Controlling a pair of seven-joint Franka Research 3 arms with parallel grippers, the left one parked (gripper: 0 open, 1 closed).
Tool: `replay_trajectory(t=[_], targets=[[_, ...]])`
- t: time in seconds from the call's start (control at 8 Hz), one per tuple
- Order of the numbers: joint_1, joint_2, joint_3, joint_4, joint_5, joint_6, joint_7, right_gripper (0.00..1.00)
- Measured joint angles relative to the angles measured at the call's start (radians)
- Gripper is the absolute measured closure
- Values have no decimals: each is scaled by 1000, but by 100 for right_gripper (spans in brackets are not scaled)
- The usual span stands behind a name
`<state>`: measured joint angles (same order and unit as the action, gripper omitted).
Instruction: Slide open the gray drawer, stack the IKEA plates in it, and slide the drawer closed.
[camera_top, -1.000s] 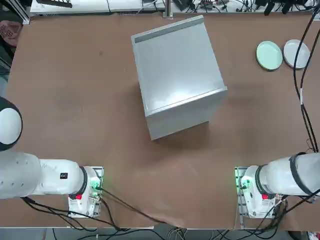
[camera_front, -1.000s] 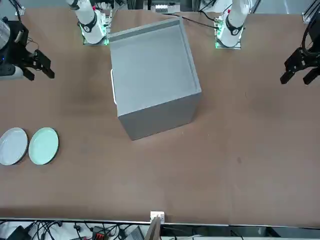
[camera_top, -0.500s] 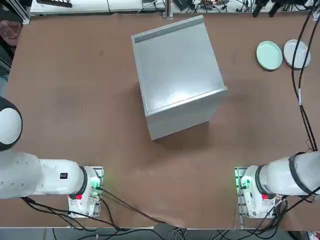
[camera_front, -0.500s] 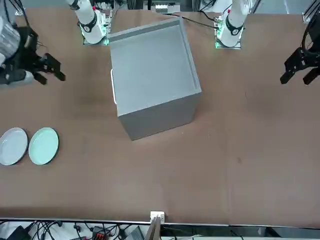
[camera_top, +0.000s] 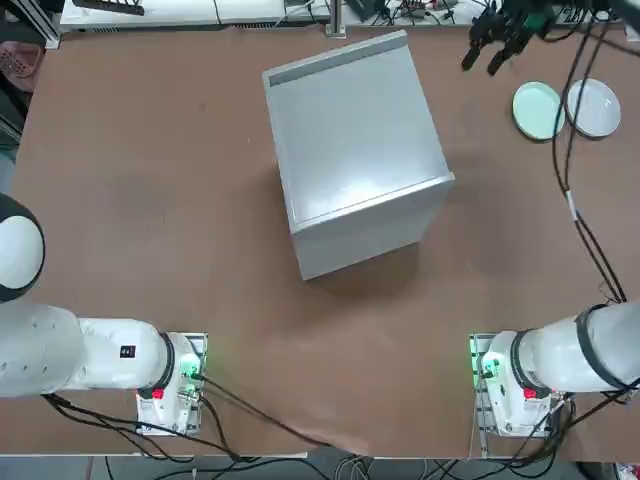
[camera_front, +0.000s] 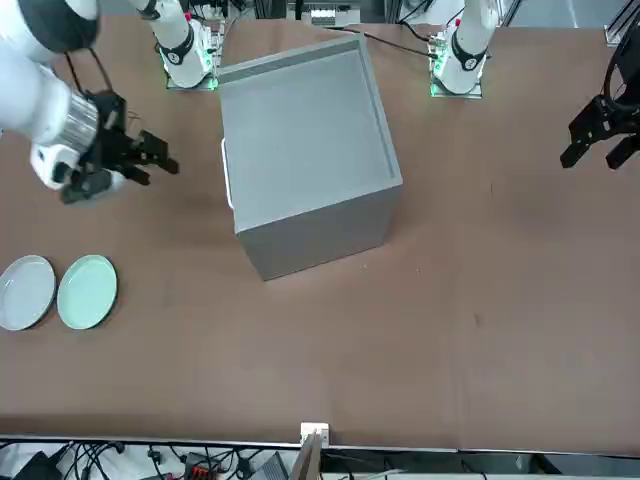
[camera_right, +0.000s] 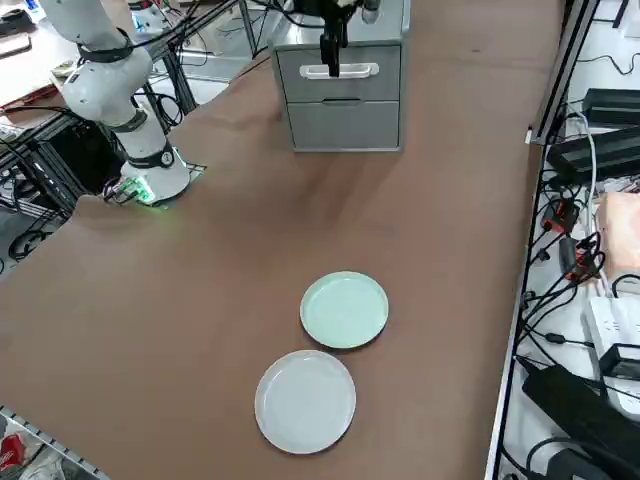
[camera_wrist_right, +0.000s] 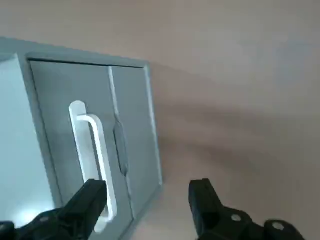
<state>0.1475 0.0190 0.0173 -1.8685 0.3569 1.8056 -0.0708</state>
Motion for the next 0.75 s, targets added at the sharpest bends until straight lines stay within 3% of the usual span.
replay_trajectory(t=[0.38,0.75], targets=[[81,2,1,-148,33,212,-30,0],[99,3,-2,-206,106,255,-106,0]])
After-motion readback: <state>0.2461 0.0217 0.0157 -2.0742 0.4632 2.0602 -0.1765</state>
